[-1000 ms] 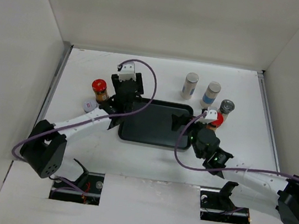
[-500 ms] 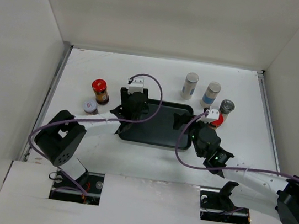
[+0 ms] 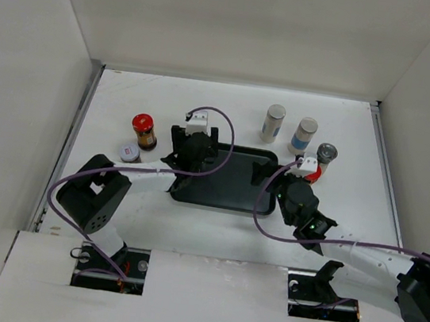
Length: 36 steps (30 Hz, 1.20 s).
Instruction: Organize the condiment bottles
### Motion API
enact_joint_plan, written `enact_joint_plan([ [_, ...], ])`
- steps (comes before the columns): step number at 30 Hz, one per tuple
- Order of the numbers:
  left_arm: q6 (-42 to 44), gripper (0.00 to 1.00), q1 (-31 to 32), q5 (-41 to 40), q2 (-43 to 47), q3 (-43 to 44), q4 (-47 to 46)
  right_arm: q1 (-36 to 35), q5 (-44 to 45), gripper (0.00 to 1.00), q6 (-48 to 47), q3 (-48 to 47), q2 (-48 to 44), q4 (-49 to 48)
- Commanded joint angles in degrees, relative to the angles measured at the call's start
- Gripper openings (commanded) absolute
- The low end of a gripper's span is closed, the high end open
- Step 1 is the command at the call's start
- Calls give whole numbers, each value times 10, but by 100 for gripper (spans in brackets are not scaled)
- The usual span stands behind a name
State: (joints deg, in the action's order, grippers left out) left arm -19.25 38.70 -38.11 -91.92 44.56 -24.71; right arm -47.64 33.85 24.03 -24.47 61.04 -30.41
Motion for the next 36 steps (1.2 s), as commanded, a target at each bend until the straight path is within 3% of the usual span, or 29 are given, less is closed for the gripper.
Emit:
enact_joint_plan([
  [1, 3, 88, 6, -11, 43, -3, -35, 3, 5, 94, 3, -4, -11, -11],
  [4, 3, 94, 8, -1, 69, -9, -43, 9, 4, 84, 6, -13, -1, 6],
  [6, 10, 94, 9, 17, 92, -18, -58, 11, 2, 67, 6, -28, 12, 26],
  [7, 12, 94, 9, 29, 105, -25, -67, 11, 4, 53, 5, -37, 15, 39],
  [9, 12, 94, 7, 41, 139, -44, -84, 10, 6, 41, 5, -52, 15, 57],
  [12, 11, 94, 10, 42, 194, -79, -103, 13, 6, 33, 6, -83, 17, 90],
  [15, 7, 91, 20, 44, 263, -153, -177, 21, 10, 45, 7, -117, 43, 105],
  [17, 8, 76, 29, 52, 304, -201, -230, 30, 15, 57, 4, -150, 67, 116],
  [19, 2, 57, 38, 57, 337, -236, -250, 47, 12, 76, -6, -193, 104, 132],
  [22, -15, 43, 55, 52, 364, -270, -255, 81, 9, 91, -26, -260, 167, 160],
  [30, -55, 46, 56, 63, 390, -339, -297, 161, -1, 100, -64, -411, 299, 193],
  [36, -56, 49, 37, 81, 415, -359, -306, 188, -25, 100, -84, -519, 393, 259],
])
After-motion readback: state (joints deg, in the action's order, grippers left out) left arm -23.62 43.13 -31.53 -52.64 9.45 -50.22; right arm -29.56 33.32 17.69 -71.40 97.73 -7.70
